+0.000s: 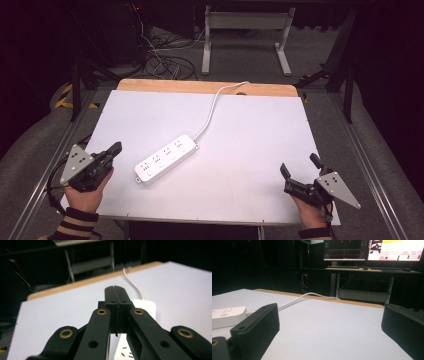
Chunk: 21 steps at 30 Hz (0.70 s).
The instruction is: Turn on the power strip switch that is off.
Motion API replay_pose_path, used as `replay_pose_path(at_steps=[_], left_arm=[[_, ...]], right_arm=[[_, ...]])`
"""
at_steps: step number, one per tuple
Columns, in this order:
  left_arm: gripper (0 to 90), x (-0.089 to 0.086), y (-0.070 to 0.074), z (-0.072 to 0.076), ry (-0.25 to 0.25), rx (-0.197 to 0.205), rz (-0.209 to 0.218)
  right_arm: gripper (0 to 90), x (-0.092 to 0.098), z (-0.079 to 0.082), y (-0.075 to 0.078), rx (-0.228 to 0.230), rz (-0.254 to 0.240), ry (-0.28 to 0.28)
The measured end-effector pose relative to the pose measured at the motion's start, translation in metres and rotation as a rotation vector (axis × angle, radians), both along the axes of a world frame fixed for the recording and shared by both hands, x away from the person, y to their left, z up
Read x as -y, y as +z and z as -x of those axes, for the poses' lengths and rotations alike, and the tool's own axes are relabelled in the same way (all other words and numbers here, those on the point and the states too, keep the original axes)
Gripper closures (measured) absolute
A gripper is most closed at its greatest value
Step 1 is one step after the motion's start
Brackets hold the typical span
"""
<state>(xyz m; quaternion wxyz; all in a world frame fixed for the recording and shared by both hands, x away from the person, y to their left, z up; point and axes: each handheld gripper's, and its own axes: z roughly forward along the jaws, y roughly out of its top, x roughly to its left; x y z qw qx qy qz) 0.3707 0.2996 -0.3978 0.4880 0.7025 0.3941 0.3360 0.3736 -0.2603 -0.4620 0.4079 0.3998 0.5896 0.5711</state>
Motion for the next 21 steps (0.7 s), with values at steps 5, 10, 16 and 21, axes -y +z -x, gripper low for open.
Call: replay_pose_path(at_steps=[5, 10, 16, 21], left_arm=[[90.0, 0.026, 0.021, -0.02, -0.08, -0.077, -0.078], [90.0, 0.067, 0.035, -0.043, -0.176, -0.158, -0.191], [90.0, 0.109, 0.022, -0.069, -0.237, -0.267, -0.324], [90.0, 0.14, 0.0, -0.1, -0.225, -0.386, -0.432]], right_arm=[[1.9, 0.001, 0.001, 0.001, -0.008, -0.008, -0.003], [2.1, 0.002, 0.002, 0.002, -0.005, -0.012, 0.001], [2.1, 0.003, 0.003, 0.002, -0.008, -0.011, 0.0], [2.1, 0.001, 0.003, 0.002, -0.014, -0.012, 0.005]])
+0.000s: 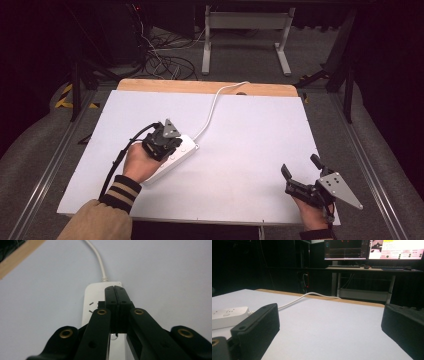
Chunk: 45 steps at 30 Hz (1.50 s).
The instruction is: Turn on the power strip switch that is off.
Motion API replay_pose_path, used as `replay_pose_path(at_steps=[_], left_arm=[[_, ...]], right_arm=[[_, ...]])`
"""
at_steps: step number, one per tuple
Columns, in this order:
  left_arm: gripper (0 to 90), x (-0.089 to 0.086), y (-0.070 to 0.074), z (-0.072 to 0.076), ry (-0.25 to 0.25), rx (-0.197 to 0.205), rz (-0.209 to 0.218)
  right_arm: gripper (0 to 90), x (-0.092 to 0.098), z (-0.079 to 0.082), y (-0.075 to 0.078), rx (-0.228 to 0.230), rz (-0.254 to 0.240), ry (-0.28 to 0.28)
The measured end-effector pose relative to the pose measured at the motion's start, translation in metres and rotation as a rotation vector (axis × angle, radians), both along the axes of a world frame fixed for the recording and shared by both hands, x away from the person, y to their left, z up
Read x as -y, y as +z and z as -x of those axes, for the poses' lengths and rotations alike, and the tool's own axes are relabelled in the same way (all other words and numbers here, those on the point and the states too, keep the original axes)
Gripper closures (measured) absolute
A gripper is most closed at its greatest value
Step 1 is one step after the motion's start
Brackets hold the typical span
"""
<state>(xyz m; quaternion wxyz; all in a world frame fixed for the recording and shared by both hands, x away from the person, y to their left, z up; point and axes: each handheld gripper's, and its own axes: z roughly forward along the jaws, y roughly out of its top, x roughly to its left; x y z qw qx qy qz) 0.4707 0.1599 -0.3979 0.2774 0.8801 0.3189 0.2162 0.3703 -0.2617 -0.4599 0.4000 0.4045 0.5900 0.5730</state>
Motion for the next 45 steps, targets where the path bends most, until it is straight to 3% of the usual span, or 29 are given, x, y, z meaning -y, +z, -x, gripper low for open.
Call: replay_pose_path(at_steps=[10, 16, 21, 23, 28, 33, 45], left_arm=[[90.0, 0.015, -0.03, -0.028, 0.045, -0.117, -0.07], [90.0, 0.014, -0.033, -0.031, 0.051, -0.138, -0.085], [90.0, 0.014, -0.038, -0.03, 0.044, -0.151, -0.051], [90.0, 0.016, -0.04, -0.03, 0.043, -0.147, -0.061], [90.0, 0.015, -0.041, -0.031, 0.055, -0.151, -0.036], [90.0, 0.011, -0.044, -0.029, 0.076, -0.155, 0.017], [90.0, 0.008, -0.045, -0.029, 0.091, -0.178, 0.034]], right_arm=[[2.3, 0.001, 0.002, 0.0, -0.006, -0.003, 0.005], [2.4, 0.001, 0.003, 0.0, -0.006, -0.002, 0.002], [2.4, 0.002, 0.004, -0.001, -0.008, 0.004, 0.001], [2.4, 0.001, 0.004, -0.001, -0.011, 0.001, -0.003], [2.4, 0.001, 0.004, -0.001, -0.006, 0.002, 0.0], [2.4, 0.001, 0.006, 0.001, -0.004, -0.004, -0.004], [2.4, 0.002, 0.008, 0.003, 0.011, -0.008, -0.01]])
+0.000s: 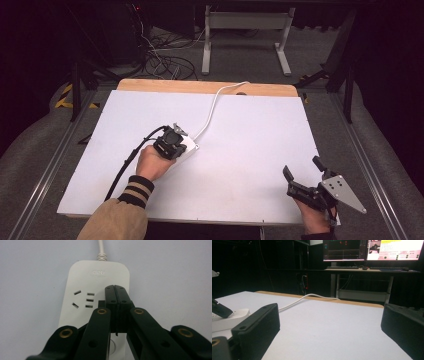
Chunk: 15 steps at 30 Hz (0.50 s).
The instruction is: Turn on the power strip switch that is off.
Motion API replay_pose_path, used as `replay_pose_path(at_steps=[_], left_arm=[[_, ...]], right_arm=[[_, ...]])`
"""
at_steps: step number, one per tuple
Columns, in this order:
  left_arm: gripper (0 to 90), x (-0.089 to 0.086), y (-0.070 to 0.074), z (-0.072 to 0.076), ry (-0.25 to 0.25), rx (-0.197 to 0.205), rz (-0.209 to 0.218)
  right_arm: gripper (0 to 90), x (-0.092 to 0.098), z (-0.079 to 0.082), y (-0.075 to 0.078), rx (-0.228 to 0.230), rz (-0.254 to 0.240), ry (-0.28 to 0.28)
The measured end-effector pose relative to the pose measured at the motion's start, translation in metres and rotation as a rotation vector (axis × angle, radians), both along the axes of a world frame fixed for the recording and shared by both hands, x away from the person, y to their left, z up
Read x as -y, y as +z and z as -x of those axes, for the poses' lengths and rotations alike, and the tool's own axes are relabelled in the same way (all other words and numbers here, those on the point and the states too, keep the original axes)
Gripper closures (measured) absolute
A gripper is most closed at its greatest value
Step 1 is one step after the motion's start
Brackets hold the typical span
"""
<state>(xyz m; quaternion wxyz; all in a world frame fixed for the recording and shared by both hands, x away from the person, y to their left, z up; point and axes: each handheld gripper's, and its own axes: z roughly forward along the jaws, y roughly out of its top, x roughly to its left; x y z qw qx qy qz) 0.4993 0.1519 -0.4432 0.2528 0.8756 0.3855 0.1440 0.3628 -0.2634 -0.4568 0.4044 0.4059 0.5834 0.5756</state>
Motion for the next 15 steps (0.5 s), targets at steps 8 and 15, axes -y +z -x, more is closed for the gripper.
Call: replay_pose_path(at_steps=[8, 15], left_arm=[[90.0, -0.0005, 0.0009, -0.003, 0.011, -0.029, 0.009], [90.0, 0.0004, 0.0015, -0.0041, 0.019, -0.043, 0.006]], right_arm=[[2.4, -0.0015, -0.0001, 0.0004, -0.002, -0.001, 0.004], [2.4, -0.0016, 0.0001, 0.0006, 0.002, -0.002, 0.006]])
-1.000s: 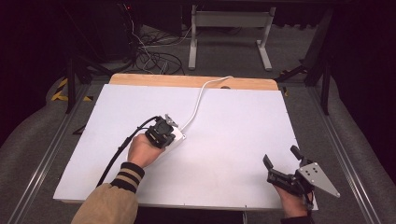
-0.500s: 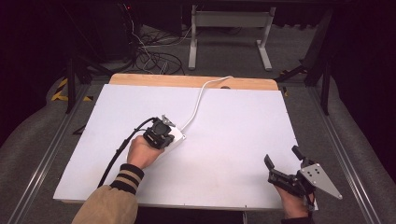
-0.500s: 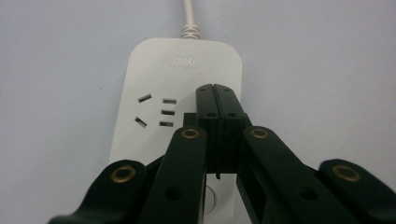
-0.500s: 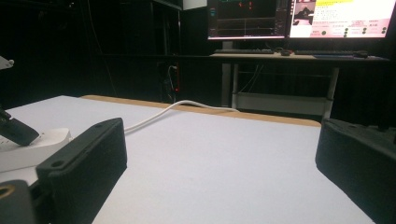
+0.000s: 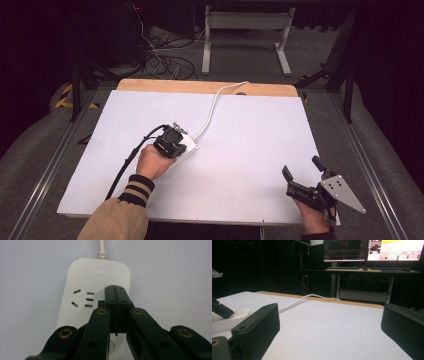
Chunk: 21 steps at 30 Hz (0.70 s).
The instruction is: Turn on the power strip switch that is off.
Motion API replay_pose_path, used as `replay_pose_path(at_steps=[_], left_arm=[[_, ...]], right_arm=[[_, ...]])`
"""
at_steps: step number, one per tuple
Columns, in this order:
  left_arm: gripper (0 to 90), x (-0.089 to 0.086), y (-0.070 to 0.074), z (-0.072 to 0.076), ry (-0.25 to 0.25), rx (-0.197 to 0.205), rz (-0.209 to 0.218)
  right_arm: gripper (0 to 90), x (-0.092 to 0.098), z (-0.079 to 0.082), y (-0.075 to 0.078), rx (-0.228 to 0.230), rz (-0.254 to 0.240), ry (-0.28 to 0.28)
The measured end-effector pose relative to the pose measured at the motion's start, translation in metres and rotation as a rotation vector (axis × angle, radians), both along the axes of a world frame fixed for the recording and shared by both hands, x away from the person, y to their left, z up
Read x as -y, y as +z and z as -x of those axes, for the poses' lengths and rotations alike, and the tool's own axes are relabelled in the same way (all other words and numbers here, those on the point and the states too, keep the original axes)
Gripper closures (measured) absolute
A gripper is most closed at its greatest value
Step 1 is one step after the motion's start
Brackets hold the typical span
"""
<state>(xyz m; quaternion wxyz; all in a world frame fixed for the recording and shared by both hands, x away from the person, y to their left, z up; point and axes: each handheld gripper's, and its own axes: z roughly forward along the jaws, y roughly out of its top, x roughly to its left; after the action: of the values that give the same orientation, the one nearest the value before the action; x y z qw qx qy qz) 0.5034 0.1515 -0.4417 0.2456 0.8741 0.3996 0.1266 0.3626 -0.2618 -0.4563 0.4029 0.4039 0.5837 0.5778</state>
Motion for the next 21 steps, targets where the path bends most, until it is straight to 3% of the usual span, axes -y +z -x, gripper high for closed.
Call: replay_pose_path(at_steps=[11, 21], left_arm=[[90.0, -0.0002, 0.0001, -0.0018, 0.014, -0.017, 0.0], [90.0, 0.0013, -0.0002, -0.0004, 0.012, 0.0, -0.013]], right_arm=[[2.4, 0.0005, 0.0016, 0.0004, 0.0, -0.001, -0.005], [2.4, 0.0001, 0.0013, 0.0006, 0.004, 0.003, -0.005]])
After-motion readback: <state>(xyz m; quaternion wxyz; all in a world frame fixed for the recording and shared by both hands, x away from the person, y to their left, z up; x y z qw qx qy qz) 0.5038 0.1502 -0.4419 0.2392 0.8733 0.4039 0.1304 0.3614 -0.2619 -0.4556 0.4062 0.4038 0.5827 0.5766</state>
